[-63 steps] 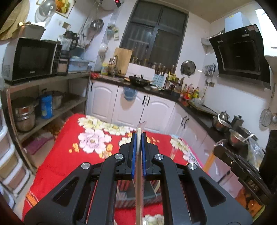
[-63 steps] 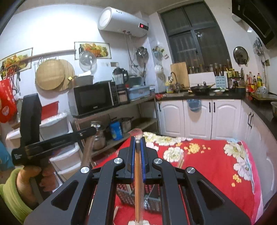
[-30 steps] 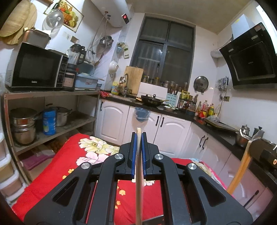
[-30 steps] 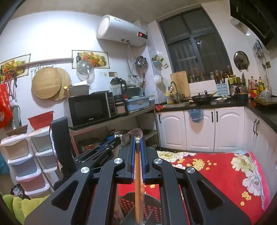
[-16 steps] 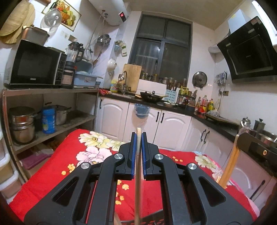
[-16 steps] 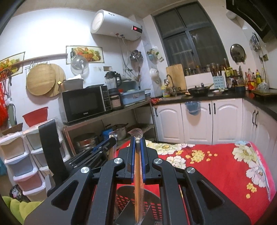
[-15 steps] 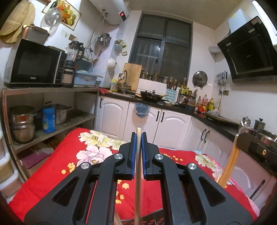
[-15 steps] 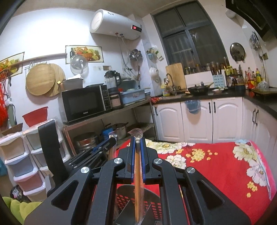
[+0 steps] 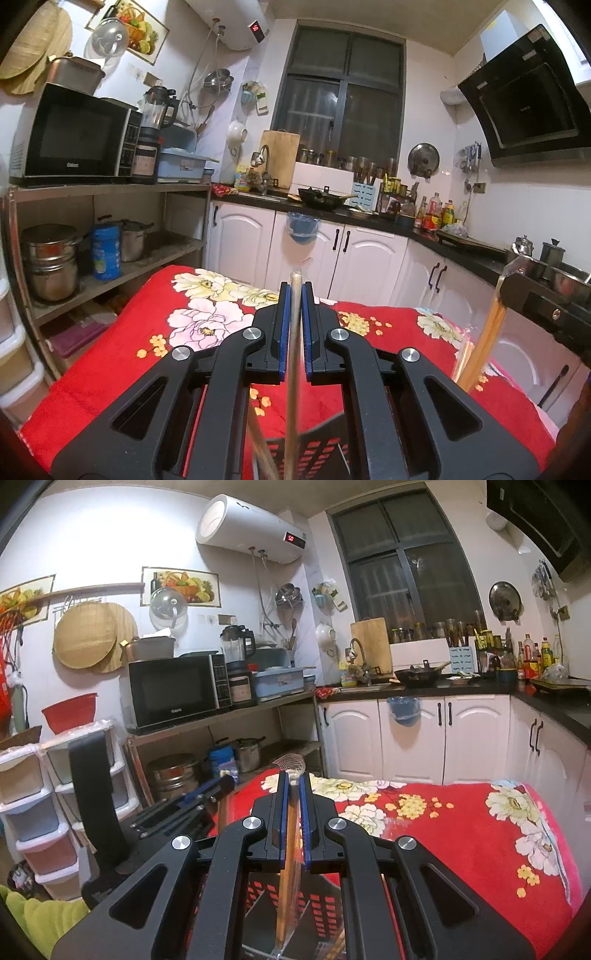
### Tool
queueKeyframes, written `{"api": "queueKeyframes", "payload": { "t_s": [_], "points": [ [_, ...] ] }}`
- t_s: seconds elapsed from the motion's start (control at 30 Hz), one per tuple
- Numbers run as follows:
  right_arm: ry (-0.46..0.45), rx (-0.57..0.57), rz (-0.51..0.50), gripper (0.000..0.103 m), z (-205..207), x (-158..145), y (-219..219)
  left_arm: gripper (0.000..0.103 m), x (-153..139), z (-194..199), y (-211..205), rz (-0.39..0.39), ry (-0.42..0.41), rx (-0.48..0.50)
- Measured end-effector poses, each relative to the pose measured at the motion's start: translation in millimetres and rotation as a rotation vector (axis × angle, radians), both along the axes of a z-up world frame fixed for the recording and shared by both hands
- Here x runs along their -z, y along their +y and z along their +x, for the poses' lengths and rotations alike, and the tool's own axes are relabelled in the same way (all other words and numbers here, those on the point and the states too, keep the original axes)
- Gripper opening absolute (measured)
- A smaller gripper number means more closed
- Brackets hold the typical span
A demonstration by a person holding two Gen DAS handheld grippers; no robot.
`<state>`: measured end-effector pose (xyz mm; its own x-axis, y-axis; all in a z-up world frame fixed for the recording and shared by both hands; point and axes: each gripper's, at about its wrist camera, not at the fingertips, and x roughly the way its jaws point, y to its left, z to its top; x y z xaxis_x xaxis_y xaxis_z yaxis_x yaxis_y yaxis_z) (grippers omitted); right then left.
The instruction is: Organize utensils
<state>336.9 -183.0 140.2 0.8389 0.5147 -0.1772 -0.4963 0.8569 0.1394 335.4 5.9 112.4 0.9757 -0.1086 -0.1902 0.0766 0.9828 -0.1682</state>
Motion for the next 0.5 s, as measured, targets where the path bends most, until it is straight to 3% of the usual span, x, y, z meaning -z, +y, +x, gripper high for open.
{"api": "queueKeyframes", "payload": {
  "t_s": [0.33,0.5],
  "points": [
    [0.034,0.003,-0.006,0.007,-16.4,8.4,-7.6,0.008,6.5,-14.5,-0.3,-0.009,0.020,0.003],
    [0.060,0.003,-0.015,0.007,-23.4,12.9,-11.1,0.017,9.8,-30.7,2.8,-0.026,0.042,0.008]
  ]
}}
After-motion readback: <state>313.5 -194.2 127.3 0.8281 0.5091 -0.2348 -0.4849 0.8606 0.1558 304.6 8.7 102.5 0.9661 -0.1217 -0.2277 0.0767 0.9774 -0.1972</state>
